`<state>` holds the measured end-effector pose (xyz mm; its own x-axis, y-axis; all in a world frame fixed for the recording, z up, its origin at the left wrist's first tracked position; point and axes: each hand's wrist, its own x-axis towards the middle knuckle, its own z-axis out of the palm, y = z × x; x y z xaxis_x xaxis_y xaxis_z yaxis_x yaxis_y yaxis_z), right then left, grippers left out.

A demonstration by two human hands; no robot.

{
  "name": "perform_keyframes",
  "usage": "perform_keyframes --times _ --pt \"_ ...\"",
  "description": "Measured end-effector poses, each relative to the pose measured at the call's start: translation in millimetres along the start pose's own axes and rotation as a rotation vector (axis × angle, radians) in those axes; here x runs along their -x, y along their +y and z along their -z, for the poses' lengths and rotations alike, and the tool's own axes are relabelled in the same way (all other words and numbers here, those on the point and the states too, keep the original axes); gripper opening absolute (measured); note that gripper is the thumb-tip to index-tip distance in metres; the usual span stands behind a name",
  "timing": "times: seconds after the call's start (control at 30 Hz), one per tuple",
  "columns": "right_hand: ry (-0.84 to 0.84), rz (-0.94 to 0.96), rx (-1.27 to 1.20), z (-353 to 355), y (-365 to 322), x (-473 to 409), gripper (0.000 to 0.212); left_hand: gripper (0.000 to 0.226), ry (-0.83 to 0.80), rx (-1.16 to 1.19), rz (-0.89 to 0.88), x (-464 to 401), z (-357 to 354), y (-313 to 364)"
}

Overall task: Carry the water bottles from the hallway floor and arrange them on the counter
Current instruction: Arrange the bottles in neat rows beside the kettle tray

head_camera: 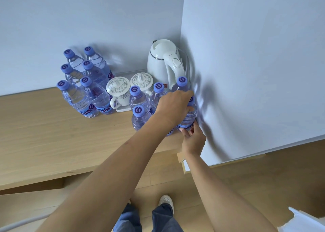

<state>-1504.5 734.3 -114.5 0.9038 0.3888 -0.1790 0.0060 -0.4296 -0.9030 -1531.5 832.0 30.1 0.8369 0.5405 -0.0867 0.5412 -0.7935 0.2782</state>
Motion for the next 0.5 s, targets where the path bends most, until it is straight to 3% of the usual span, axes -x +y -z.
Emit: perform_keyframes --times 0.33,0.5 --pt "-0.032 -0.021 -0.001 0.8 -1.8 0.7 0.055 0.036 0.003 0.006 -0.006 4.1 1.3 -0.6" --pt "0.013 -0.058 0.055 -0.5 1.9 11.5 0.030 0.060 -0.018 -0.026 0.037 17.4 6.2 -12.5"
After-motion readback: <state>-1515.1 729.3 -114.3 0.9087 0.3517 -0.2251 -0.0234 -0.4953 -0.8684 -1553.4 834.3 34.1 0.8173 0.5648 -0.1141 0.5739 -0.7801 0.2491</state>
